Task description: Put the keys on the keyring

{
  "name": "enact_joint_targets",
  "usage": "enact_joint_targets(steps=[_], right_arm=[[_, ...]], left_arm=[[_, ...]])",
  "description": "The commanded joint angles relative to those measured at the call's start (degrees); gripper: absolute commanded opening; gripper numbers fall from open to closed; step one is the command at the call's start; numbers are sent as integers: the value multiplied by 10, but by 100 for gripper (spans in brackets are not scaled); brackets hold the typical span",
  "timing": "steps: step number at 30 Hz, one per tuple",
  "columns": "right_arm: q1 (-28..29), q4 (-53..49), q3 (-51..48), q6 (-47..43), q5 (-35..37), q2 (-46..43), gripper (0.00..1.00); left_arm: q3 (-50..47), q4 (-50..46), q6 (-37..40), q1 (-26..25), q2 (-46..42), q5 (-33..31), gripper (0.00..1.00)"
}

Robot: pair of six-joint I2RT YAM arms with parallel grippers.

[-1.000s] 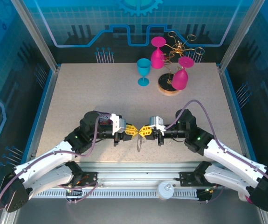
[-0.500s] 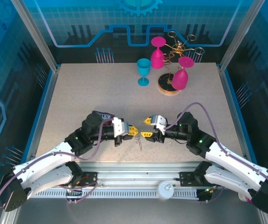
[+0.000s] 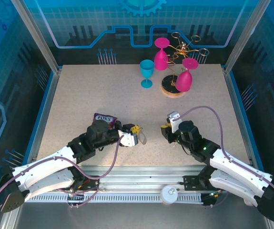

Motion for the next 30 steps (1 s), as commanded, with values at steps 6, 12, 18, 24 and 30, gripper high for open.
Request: enact_joint_targets(steps=[6,12,18,24,30], right_arm=[[-13,-94,16,134,89,6,29],[-17,-145,43,152,91,46,31],[-20,-164,52,156,99,58,30],[-31,-225,70,197,125,81,26],[-55,-302,115,253,140,151,21]], left_arm=[[-12,34,5,-5,-9,-20,0],[17,-1,-151,-5,4,-76,0],[105,-126,-390,-5,47,-213,0],[89,-108,-414,-5,42,-216,0],[63,-54,-447,-3,24,-238,0]])
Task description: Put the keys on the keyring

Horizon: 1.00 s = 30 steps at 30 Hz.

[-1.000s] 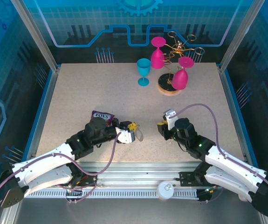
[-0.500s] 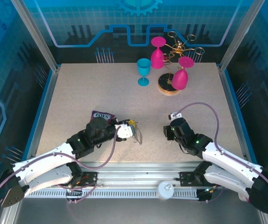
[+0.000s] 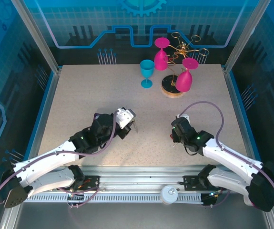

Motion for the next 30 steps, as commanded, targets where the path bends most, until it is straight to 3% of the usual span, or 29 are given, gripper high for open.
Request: enact_joint_targets(steps=[1,6,10,14,24,30], right_arm=[[-17,-69,38,57,24,39,20],[-38,-120,82,113,16,115,21],[-56,-142,102,158,-7,167,32],[-62,-122,102,182,-27,190,36],[-62,-87,104,220,-66,251,42],[-56,-69,103,225,-83,269,40]], left_arm=[[-28,69,-42,0,-29,-38,0],[-48,90,-36,0,-60,-34,0],[-47,80,-33,0,-63,-18,0],[-45,76,-41,0,-57,-23,0],[-48,73,-55,-1,-53,-20,0],[-55,79,-55,0,-56,-22,0]])
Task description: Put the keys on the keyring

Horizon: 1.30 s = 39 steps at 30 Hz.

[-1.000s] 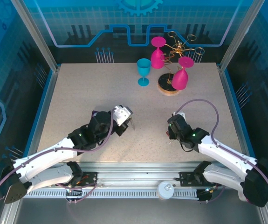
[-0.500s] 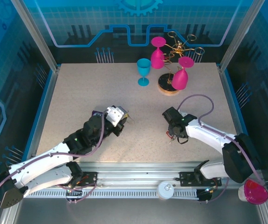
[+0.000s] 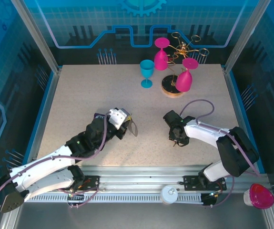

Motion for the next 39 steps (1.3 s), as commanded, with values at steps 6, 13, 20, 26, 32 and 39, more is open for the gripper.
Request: enact_joint_targets(steps=[6,13,20,26,32,39], right_arm=[[10,18,19,6,-20,16,23],[36,80,27,-122,-72,-33,7],[29,69,-4,-146,-37,-93,34],[-2,-27,16,-66,15,-39,47],[-2,30,12,-54,-34,-1,50],[-1,44,20,-46,-41,50,36]], left_arm=[[-7,17,-8,-1,-7,6,0],[-5,13,-2,-1,5,0,0],[-7,20,-2,-1,9,-5,0],[-12,26,-5,0,11,1,0],[-13,-3,6,0,22,16,0],[-34,12,44,0,49,52,0]])
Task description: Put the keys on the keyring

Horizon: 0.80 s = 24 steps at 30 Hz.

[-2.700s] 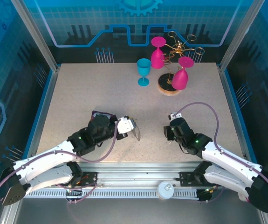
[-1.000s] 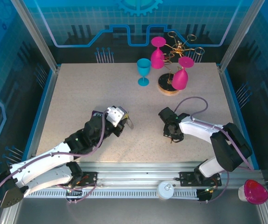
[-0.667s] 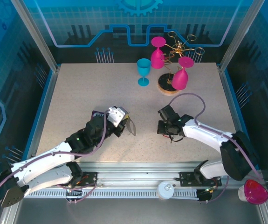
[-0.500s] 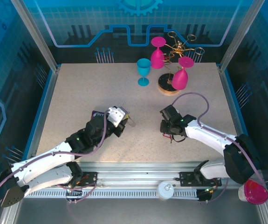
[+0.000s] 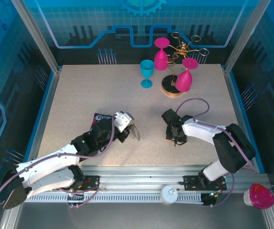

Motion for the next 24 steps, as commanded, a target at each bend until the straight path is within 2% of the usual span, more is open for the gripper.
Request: enact_joint_targets(steps=[1,4,11,18,24], right_arm=[[0,3,9,14,-10,22,31],[13,3,23,-5,-6,18,19],[36,25,30,-85,-27,-40,7],[19,22,-42,-117,-46,-117,0],[-7,40,-96,-141,-86,-165,0]], left_arm=[[-15,22,34,0,10,31,0],[-20,27,59,0,19,53,0],[-10,-12,108,0,42,88,0],[-18,-4,111,-1,46,108,0],[-26,1,124,-2,41,126,0]])
